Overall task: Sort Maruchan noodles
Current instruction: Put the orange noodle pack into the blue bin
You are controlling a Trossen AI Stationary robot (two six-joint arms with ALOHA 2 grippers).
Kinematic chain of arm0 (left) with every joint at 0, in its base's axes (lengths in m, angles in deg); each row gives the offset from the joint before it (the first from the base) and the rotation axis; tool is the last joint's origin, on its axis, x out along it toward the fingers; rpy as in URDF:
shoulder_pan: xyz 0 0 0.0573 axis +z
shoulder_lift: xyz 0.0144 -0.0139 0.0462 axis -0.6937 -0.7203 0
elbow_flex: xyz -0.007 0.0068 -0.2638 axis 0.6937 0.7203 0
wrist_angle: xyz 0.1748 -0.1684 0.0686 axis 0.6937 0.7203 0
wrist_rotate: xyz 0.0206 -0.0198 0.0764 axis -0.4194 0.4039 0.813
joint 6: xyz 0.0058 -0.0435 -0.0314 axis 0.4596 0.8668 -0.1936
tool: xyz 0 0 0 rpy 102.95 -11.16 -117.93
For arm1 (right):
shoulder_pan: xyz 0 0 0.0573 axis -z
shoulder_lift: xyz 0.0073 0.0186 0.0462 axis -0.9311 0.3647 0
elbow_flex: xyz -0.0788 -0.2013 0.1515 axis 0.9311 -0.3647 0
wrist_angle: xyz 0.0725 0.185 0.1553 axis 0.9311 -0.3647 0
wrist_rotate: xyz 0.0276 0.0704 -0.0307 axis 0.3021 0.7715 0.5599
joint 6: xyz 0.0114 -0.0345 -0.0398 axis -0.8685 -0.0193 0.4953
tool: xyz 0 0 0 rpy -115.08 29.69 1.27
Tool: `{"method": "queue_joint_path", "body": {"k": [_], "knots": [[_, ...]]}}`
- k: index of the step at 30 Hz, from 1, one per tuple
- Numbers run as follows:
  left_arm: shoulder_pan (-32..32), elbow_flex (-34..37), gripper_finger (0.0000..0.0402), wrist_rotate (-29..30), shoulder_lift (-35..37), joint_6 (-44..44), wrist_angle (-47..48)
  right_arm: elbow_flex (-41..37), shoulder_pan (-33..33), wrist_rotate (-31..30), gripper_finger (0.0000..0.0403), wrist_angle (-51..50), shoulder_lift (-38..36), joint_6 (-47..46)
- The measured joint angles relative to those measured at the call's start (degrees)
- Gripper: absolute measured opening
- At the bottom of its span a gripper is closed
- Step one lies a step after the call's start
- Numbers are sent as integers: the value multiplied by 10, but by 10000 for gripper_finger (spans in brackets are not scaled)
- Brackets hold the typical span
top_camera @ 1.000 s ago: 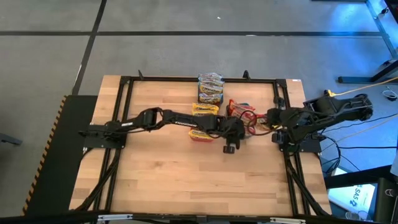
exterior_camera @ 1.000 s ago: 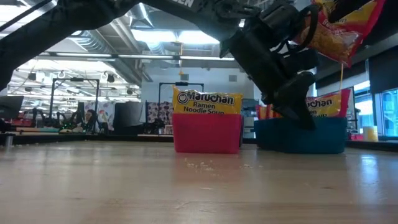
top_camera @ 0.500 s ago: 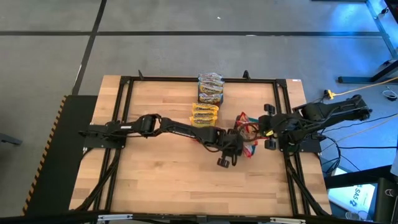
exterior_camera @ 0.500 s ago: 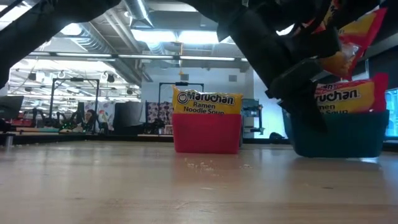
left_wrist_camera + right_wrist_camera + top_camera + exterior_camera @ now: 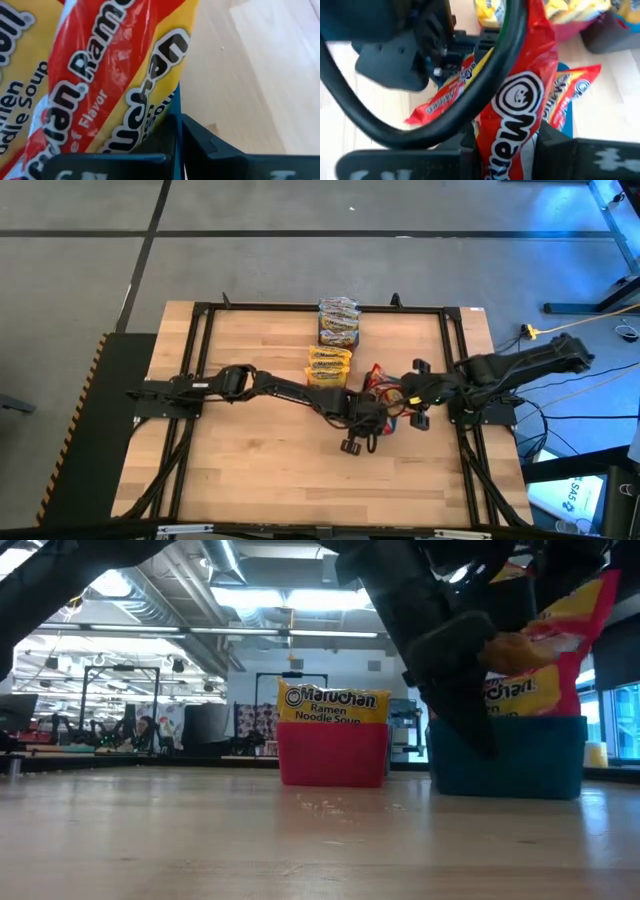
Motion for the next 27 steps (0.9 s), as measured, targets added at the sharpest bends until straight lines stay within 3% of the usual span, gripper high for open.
{"method": "queue_joint_path", "body": {"k": [6, 14, 27], "knots": [[-11, 0, 16, 0, 0, -3, 1, -9, 0, 9, 69, 82, 22, 16], [-12, 0, 16, 2, 1, -4, 1, -9, 0, 19, 69, 114, 49, 13], [-11, -1, 16, 0, 1, -6, 2, 3, 9, 68, 69, 88, 93, -10]]}}
